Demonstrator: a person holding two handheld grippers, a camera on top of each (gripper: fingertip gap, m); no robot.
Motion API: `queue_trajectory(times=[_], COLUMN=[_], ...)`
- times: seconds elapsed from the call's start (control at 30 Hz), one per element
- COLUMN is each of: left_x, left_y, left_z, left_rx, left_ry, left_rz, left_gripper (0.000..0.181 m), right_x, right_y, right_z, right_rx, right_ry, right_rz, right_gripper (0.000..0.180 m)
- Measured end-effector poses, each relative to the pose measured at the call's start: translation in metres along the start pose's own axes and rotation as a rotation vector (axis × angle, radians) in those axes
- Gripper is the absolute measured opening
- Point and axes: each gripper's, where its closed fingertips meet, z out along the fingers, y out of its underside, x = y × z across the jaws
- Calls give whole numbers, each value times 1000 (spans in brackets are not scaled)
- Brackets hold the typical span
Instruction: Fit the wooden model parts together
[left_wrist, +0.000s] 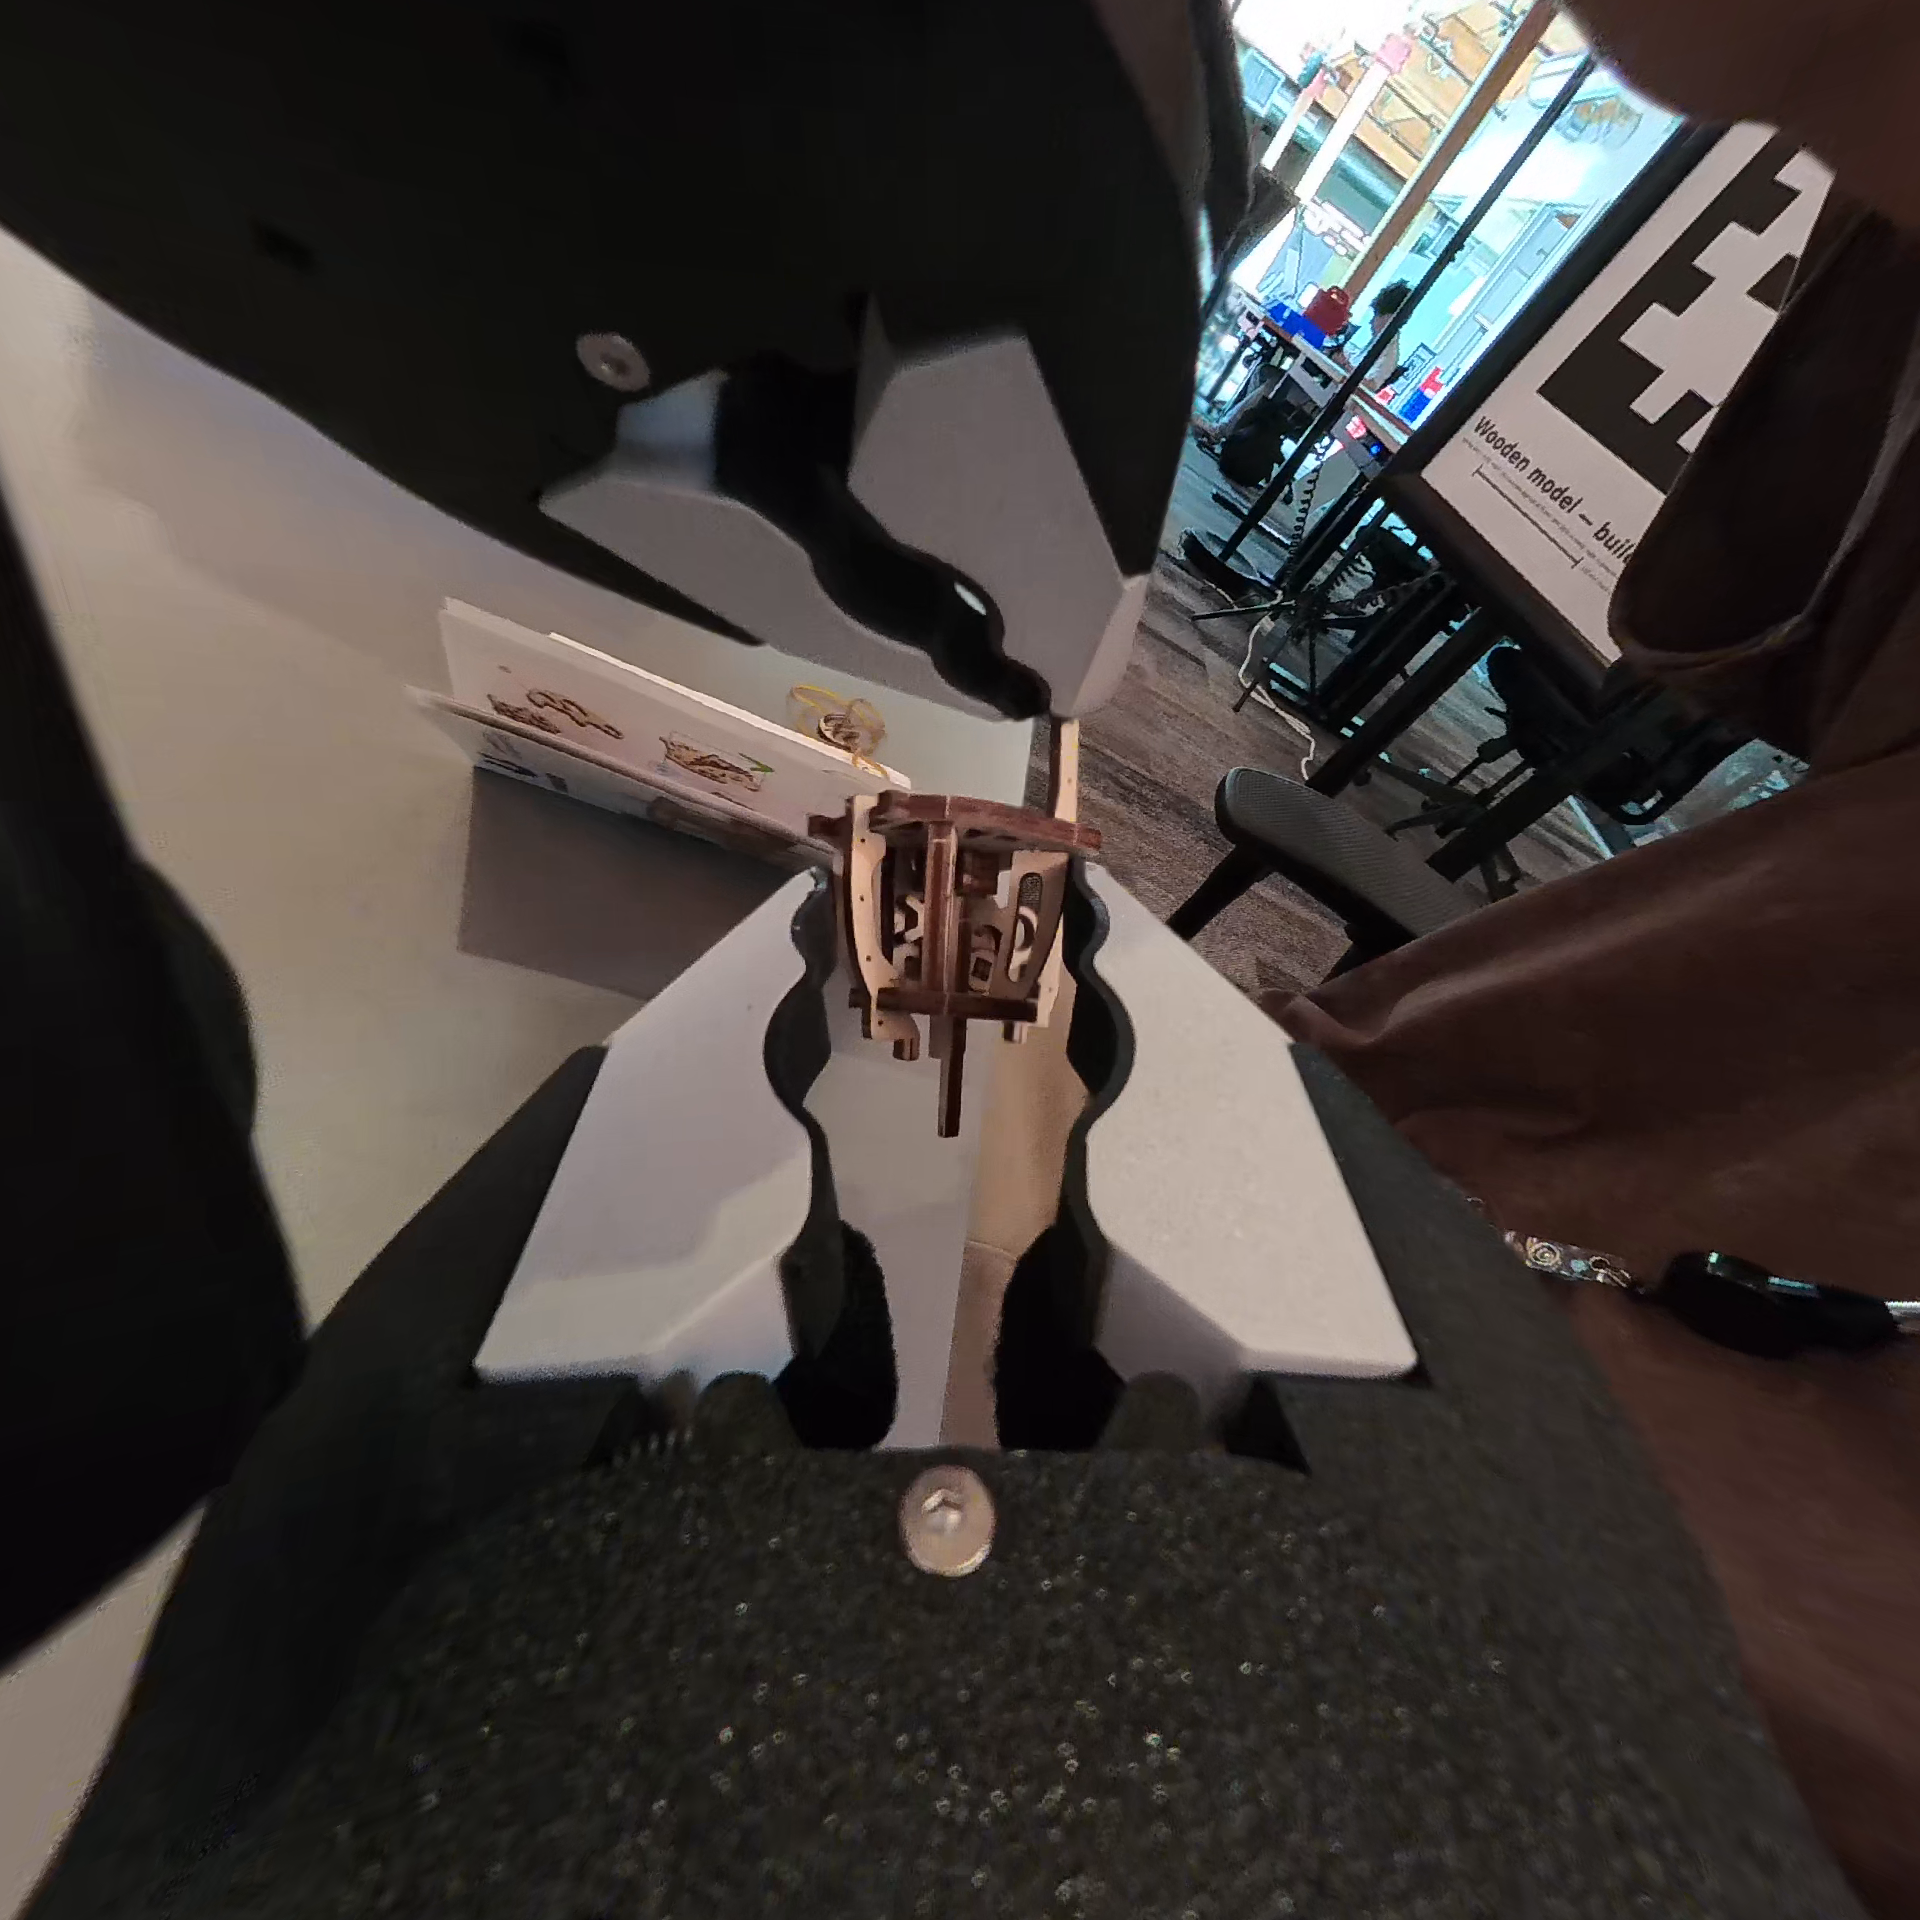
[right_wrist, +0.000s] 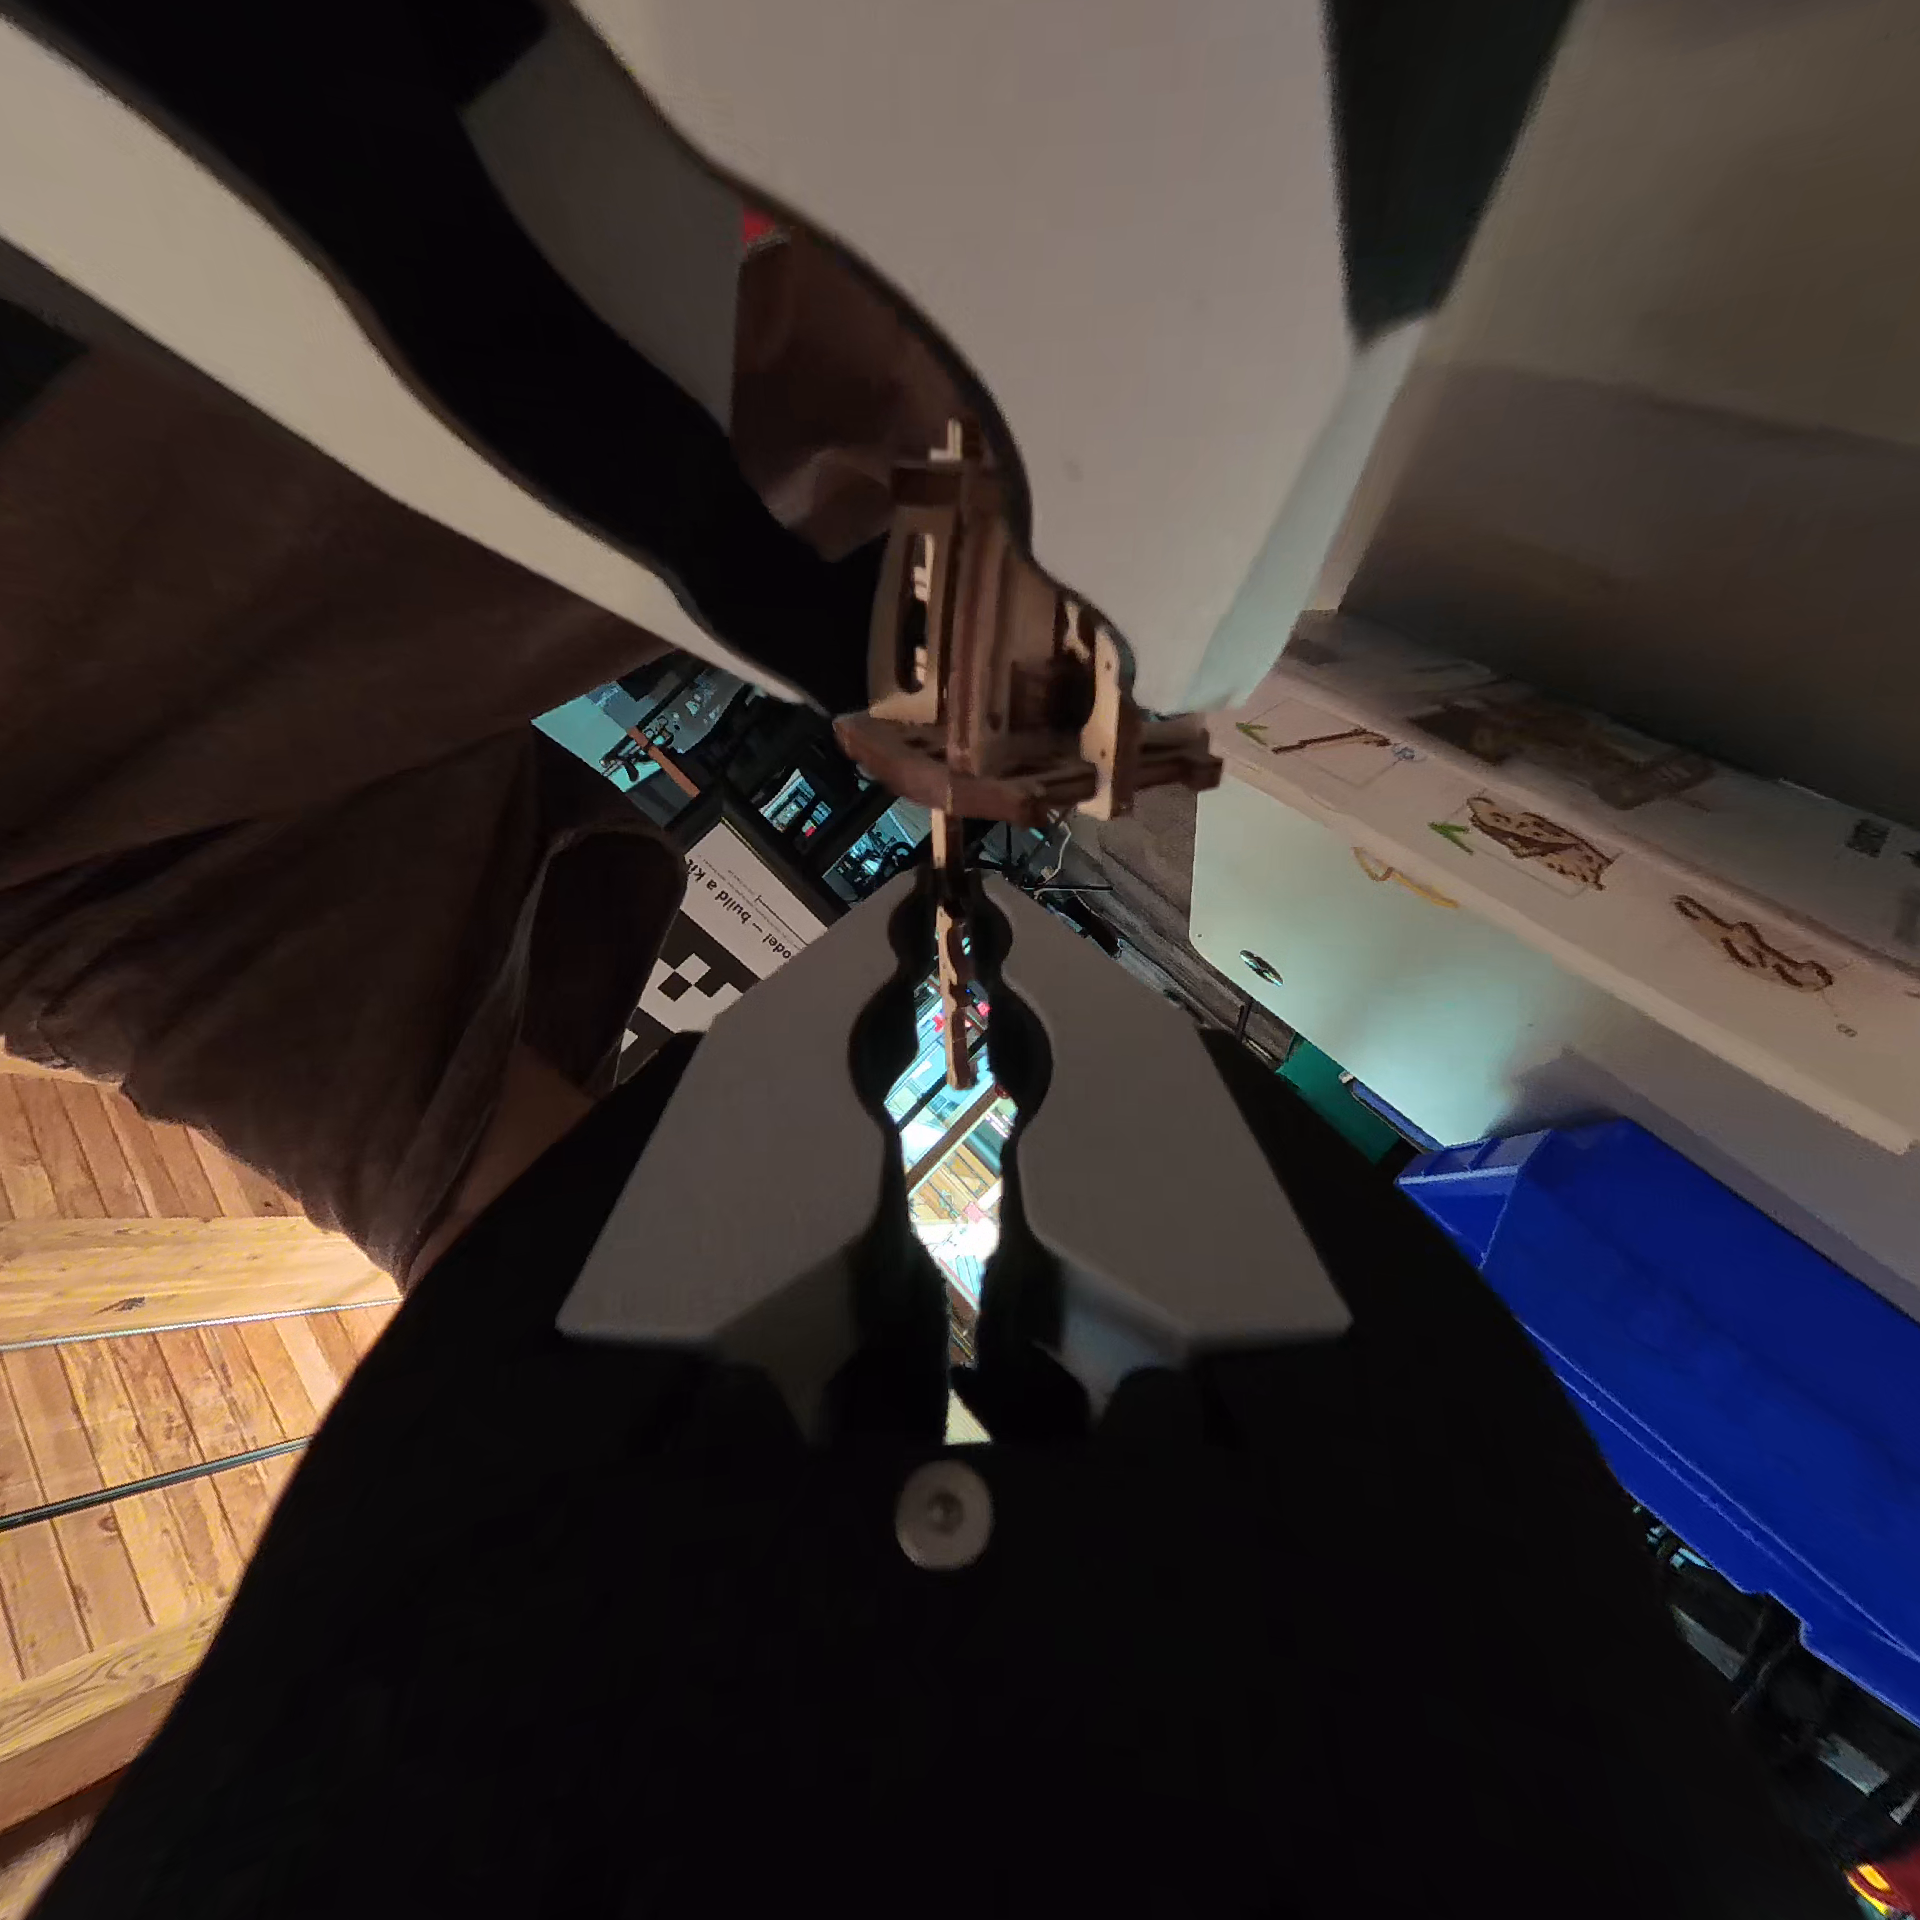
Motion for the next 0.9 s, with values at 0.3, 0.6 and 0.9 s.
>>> queue_trajectory(times=[0.3, 0.6, 0.9], left_x=[5, 1, -8], left_y=[3, 4, 4], left_z=[1, 2, 1], left_rx=[-16, -34, -39], left_ry=[29, -18, -101], left_rz=[-2, 36, 94], left_gripper=[41, 41, 41], right_x=[0, 6, 11], right_y=[-3, -6, -6], right_z=[-1, -1, -9], right_rx=[-28, -58, -18], right_ry=[-8, 7, -37], right_rz=[4, 20, 58], right_gripper=[5, 4, 4])
